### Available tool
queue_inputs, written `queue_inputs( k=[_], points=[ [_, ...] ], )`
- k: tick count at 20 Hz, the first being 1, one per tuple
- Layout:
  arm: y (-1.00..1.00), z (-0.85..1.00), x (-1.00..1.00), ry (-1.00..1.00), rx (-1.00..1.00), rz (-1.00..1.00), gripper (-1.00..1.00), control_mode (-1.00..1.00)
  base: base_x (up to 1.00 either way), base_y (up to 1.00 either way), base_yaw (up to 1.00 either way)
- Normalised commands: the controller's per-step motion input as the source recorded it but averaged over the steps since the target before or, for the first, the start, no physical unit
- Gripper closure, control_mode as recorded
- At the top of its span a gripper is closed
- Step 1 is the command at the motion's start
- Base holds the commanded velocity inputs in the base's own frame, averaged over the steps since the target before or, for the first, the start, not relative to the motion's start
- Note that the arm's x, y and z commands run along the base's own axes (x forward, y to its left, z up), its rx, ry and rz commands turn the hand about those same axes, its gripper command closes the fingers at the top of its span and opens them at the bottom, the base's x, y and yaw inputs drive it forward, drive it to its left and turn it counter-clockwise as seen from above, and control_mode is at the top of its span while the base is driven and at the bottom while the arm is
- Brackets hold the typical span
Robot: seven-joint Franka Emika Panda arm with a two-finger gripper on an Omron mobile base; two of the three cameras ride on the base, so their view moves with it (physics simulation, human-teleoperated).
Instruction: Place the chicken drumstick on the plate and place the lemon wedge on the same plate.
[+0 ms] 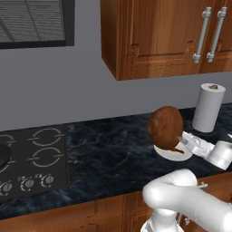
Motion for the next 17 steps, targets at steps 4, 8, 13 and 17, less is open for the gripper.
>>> queue_inputs(
  k=[4, 8, 13, 17],
  points=[
    [0.47, 0.40, -0.26, 0.00, -0.28, -0.12, 1.00, -1.00, 0.00, 0.00, 0.00],
    [0.44, 0.22, -0.09, 0.00, -0.35, -0.17, 1.00, -1.00, 0.00, 0.00, 0.00],
    [0.15, 0.00, -0.06, -0.08, -0.45, -0.27, 1.00, -1.00, 0.00, 0.00, 0.00],
    [0.02, 0.01, -0.26, -0.09, -0.52, -0.20, 1.00, -1.00, 0.00, 0.00, 0.00]
  ],
)
